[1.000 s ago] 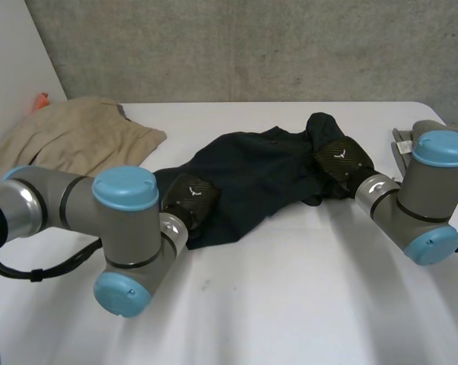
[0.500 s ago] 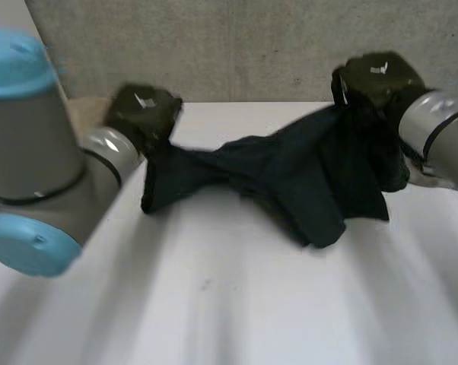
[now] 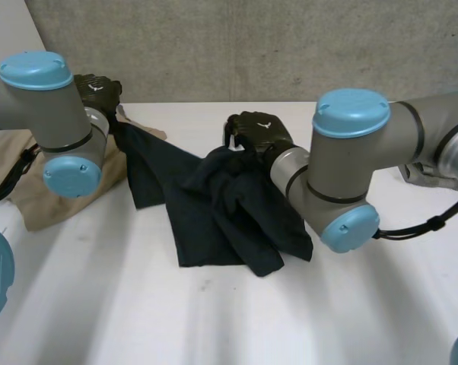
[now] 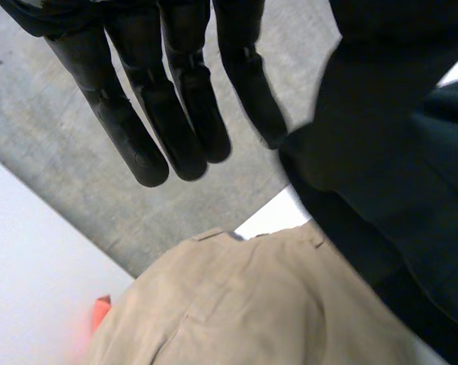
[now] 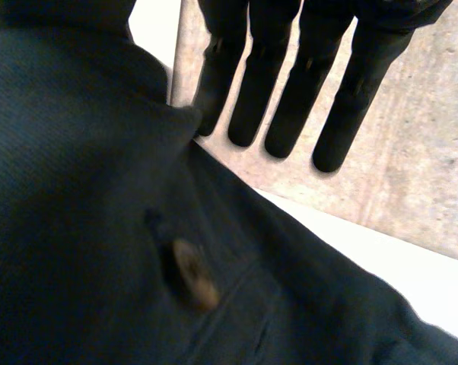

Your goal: Fold the laundry.

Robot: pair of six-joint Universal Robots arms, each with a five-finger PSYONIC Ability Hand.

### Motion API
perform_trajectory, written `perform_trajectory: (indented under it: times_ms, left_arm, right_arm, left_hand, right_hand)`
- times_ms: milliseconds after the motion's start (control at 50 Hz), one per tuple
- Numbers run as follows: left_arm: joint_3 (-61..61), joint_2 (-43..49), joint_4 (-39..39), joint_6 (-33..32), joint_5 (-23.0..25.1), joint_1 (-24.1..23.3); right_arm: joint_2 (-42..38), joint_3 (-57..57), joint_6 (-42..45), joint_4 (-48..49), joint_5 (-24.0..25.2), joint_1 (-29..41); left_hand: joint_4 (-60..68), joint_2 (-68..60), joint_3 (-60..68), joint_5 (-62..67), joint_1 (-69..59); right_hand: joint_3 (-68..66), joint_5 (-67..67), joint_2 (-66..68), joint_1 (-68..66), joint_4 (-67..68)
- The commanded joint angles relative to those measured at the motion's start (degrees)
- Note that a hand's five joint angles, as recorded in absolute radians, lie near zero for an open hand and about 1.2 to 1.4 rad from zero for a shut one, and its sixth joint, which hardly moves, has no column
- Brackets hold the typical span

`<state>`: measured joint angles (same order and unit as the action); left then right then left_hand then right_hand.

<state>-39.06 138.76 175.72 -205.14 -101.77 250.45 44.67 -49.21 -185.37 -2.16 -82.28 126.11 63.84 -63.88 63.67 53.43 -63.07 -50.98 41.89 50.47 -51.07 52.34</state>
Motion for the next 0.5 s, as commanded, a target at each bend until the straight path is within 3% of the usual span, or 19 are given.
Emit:
perform_trajectory:
  times_ms: [20, 280, 400, 500]
  left_arm:
    - [-3.5, -5.9, 0.0, 3.2, -4.5, 0.4]
    - [-23.0, -25.3, -5.6, 10.4, 3.5, -3.6]
    - [-34.8, -30.5, -11.6, 19.2, 5.1, -7.3]
    - [-41.6, -30.1, -13.2, 28.2, 6.9, -9.2]
  right_arm:
    - [4.6, 3.1, 0.4, -1.7, 0.4, -0.5]
    - [21.4, -6.3, 9.0, -15.1, 3.9, -11.1]
    - [25.9, -18.8, 13.4, -20.9, 4.8, -14.7]
    - [28.4, -32.0, 16.5, -18.4, 5.1, -14.5]
  left_hand:
    - [-51.6, 51.6, -51.4, -51.2, 50.8]
    - [-53.8, 53.9, -53.7, -53.4, 53.1]
    - [-48.6, 48.6, -48.4, -48.2, 47.8]
    - [-44.7, 44.8, -44.6, -44.3, 44.0]
  right_hand:
    - [41.0, -41.9, -40.5, 41.1, -42.3]
    - [41.0, -41.9, -40.5, 41.1, -42.3]
    - [41.0, -41.9, -40.5, 41.1, -42.3]
    - [41.0, -41.9, -40.5, 41.1, -42.3]
